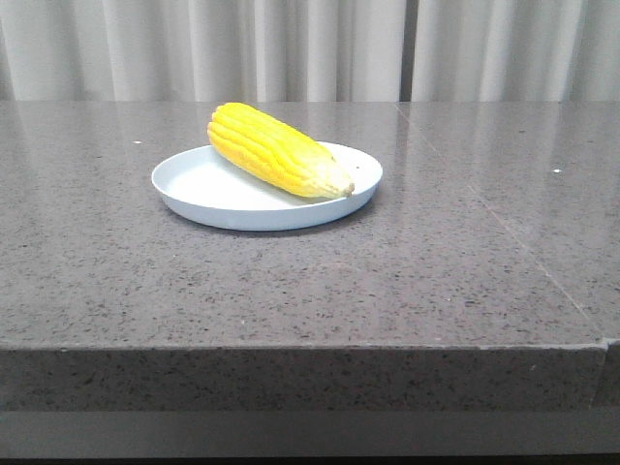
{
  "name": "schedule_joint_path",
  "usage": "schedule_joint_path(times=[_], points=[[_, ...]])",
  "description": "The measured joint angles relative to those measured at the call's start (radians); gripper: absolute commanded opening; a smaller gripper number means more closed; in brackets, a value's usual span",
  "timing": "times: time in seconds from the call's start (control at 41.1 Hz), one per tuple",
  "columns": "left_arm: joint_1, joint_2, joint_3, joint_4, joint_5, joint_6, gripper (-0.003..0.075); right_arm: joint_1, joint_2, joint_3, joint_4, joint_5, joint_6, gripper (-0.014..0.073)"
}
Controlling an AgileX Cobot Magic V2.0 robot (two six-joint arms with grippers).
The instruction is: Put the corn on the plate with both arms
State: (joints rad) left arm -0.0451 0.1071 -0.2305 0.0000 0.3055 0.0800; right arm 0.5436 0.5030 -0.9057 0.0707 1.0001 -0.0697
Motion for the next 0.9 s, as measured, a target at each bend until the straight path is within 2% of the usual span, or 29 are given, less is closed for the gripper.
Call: schedule_joint_path(times=[0.195, 0.414, 0.584, 0.9], points=[[0.029, -0.102, 0.142, 0.0, -0.112, 0.0, -0.002, 0.0, 0.0, 0.0, 0.0, 0.0, 0.0, -0.0087], [0.035, -0.113, 0.234, 0.0, -0.204, 0.0, -0.002, 0.0, 0.0, 0.0, 0.0, 0.0, 0.0, -0.0087], [0.035, -0.113, 0.239, 0.0, -0.263, 0.0, -0.002, 0.0, 0.0, 0.0, 0.0, 0.0, 0.0, -0.0087], [0.035, -0.113, 0.239, 0.0, -0.265, 0.0, -0.002, 0.0, 0.0, 0.0, 0.0, 0.0, 0.0, -0.0087]])
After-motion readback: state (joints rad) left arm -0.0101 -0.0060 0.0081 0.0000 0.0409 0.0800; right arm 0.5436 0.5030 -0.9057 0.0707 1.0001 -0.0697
